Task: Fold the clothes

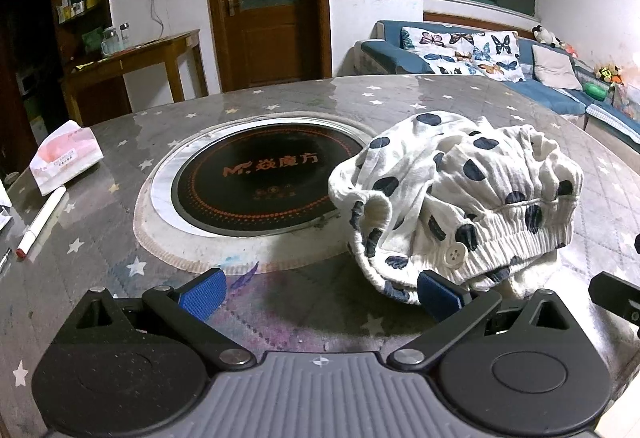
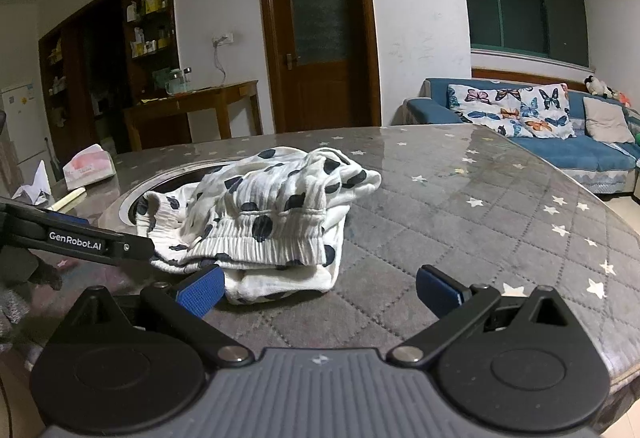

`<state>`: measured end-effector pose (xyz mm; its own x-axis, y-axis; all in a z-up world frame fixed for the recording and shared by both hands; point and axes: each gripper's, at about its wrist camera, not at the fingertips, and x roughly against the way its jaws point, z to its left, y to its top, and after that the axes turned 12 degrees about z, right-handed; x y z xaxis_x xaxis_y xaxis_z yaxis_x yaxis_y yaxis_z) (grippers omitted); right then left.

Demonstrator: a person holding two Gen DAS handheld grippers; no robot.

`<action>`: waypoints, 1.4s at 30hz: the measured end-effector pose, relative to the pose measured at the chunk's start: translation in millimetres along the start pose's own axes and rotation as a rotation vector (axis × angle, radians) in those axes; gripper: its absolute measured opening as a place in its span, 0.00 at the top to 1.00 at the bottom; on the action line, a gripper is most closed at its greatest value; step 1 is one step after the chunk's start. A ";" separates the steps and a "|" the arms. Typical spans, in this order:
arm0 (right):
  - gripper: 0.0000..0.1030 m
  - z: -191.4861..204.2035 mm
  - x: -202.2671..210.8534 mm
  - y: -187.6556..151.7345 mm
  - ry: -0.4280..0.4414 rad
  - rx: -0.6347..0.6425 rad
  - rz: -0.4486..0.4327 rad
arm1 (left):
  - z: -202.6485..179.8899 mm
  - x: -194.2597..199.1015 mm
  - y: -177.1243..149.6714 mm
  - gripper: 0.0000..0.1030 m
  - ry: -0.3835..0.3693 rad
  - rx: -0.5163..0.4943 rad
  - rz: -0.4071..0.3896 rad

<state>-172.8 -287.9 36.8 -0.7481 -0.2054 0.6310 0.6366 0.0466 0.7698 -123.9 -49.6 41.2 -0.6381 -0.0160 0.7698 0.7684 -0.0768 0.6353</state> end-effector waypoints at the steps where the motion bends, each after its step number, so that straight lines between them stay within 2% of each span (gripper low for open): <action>1: 0.00 0.2 -0.9 0.7 0.001 0.002 -0.001 | 0.1 -0.3 0.5 0.00 0.000 0.000 0.000; 9: 0.01 4.0 -9.1 9.5 0.011 0.024 -0.008 | 2.1 -1.3 6.7 0.00 -0.002 -0.001 -0.005; 34: 0.25 3.1 -40.3 31.3 0.051 0.028 0.034 | 7.2 -20.4 36.7 0.00 -0.019 -0.024 -0.010; 42: 0.27 4.4 -48.3 38.6 0.046 0.041 0.056 | 6.2 -26.4 48.7 0.01 -0.043 -0.050 -0.027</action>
